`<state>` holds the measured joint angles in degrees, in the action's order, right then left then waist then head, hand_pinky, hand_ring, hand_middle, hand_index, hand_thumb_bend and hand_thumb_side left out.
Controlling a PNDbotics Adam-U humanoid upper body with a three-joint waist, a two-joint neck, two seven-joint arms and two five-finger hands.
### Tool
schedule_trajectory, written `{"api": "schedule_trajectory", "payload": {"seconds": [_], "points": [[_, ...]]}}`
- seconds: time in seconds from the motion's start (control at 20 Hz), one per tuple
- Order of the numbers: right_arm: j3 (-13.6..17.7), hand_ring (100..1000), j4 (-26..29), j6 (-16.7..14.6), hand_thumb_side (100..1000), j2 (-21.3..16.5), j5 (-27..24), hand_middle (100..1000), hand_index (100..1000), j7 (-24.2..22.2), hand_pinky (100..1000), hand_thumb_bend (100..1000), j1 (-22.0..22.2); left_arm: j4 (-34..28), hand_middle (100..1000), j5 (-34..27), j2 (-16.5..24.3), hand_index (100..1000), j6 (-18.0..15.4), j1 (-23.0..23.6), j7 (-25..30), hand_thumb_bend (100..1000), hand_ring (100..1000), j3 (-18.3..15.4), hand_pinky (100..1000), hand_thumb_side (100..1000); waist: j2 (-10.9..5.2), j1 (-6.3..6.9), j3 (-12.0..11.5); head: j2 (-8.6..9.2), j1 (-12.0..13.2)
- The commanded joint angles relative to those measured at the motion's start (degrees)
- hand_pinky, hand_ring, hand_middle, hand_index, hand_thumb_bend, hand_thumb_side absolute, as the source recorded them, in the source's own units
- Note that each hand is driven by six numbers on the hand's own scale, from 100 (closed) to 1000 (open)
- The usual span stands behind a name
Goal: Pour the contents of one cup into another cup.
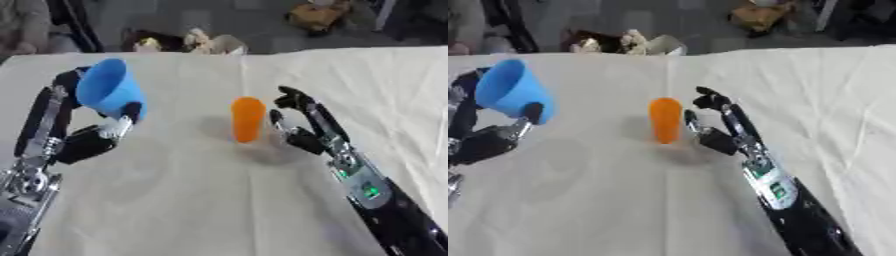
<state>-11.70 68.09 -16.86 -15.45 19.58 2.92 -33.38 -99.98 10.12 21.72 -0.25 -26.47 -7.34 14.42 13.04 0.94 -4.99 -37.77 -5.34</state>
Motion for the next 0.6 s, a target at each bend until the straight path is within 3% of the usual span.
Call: {"api": "schedule_trajectory", "payload": {"seconds": [0.05,0.3,0.6], "points": [[-0.2,826,-0.6,-1.1,552,0.2,3.7,764,958,0.3,937,252,-1.6,-2.0,177,-0.2,1.2,536,0.1,-0.5,0.5,100,670,-0.4,403,177,-0.84,0.14,-0.3,0.6,-0.4],[-0.5,826,-1.9,-2.3,553,1.2,8.0,766,958,0.3,935,270,-2.8,-2.5,176,-0.3,1.0,536,0.1,-0.3,1.0,100,671,-0.3,404,178,-0.89,0.31,-0.7,0.62,-0.6],[-1.0,819,-3.3,-3.0,556,2.1,9.4,761,957,-0.2,930,271,-3.9,-2.6,176,-0.4,0.9,536,0.0,-0.2,1.3,100,671,-0.3,405,179,-1.03,0.42,-0.9,0.65,-0.9]]}}
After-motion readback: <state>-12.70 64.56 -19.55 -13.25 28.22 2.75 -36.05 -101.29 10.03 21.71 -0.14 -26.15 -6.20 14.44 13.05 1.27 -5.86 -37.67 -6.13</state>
